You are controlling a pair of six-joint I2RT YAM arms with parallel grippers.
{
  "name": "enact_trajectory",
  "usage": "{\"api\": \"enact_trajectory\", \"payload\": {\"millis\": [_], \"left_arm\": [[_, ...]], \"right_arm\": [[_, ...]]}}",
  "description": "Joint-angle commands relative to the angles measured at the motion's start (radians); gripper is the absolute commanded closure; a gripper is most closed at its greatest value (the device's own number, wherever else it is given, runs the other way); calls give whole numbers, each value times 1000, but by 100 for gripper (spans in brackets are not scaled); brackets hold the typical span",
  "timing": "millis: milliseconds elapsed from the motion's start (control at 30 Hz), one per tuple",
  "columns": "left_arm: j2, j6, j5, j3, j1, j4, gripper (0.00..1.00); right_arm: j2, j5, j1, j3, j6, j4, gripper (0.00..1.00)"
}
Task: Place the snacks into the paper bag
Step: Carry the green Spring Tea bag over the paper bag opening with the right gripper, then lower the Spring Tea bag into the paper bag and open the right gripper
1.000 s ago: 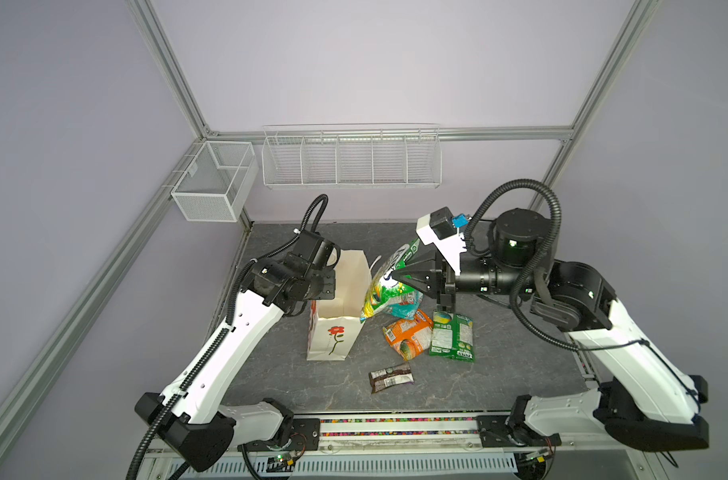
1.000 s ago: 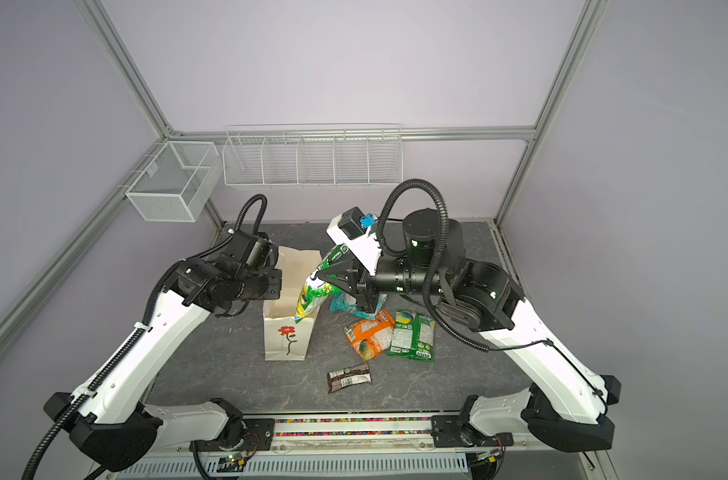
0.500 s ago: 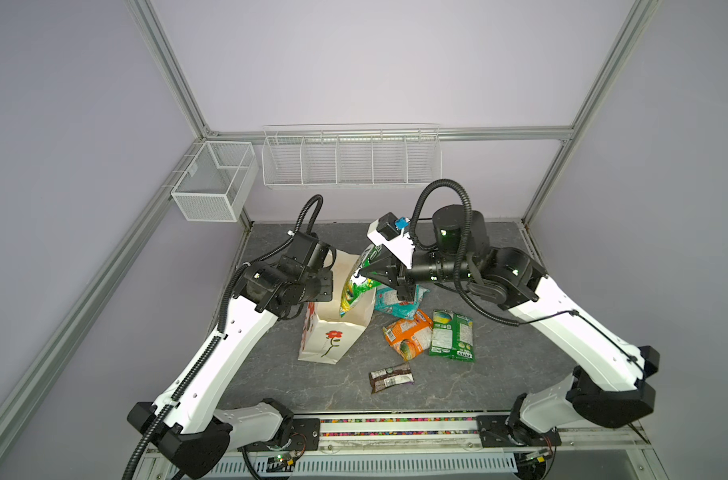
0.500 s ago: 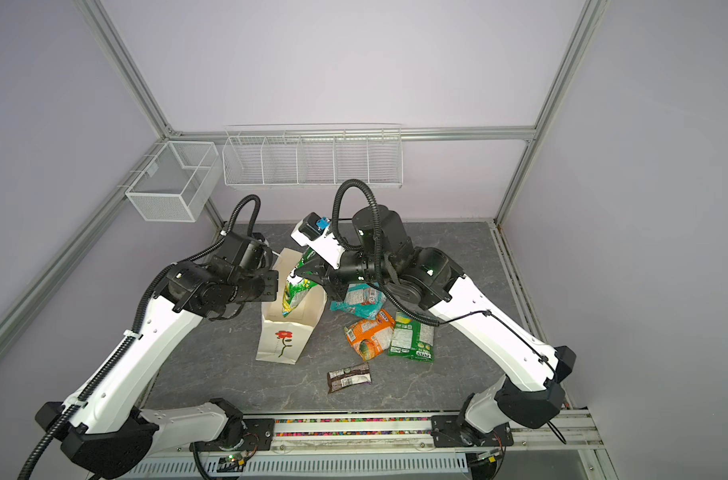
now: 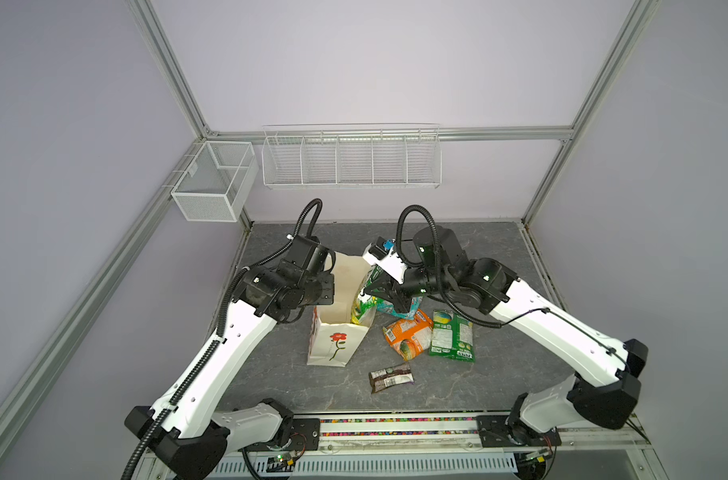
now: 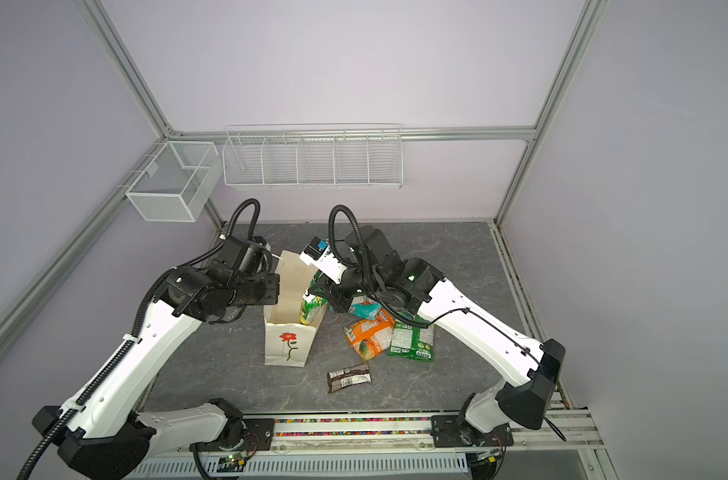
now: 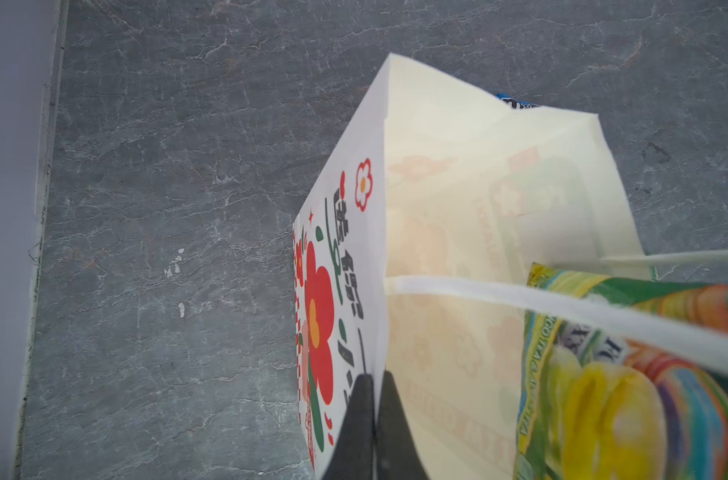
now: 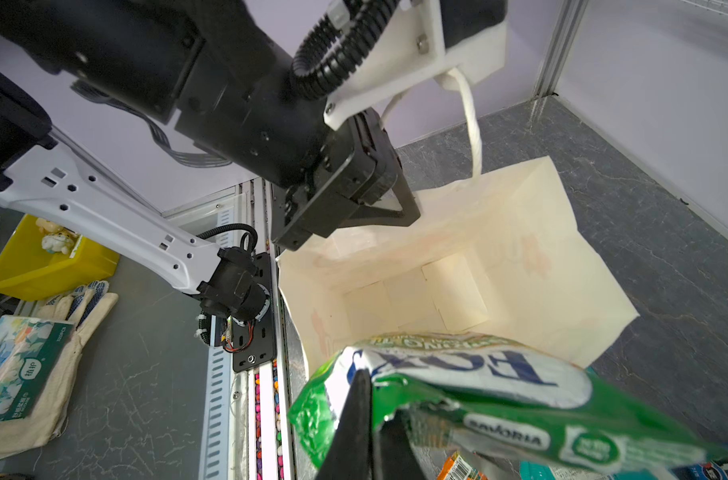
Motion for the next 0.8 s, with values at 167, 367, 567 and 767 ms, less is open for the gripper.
{"api": "enact_trajectory", "payload": {"millis": [167, 367, 567, 767], "left_arm": [[-14, -19, 25, -28, -4, 20, 100], [-14, -21, 24, -22, -4, 20, 100], [-22, -27, 25, -22, -4, 25, 100], [-22, -29, 28, -23, -4, 30, 100]], "right_arm": [[-44, -9, -3, -27, 5, 57, 94], [-42, -4, -3, -32, 10, 53, 94], [-46, 5, -3, -39, 28, 60, 92], [-46, 13, -3, -36, 54, 62, 86]]}}
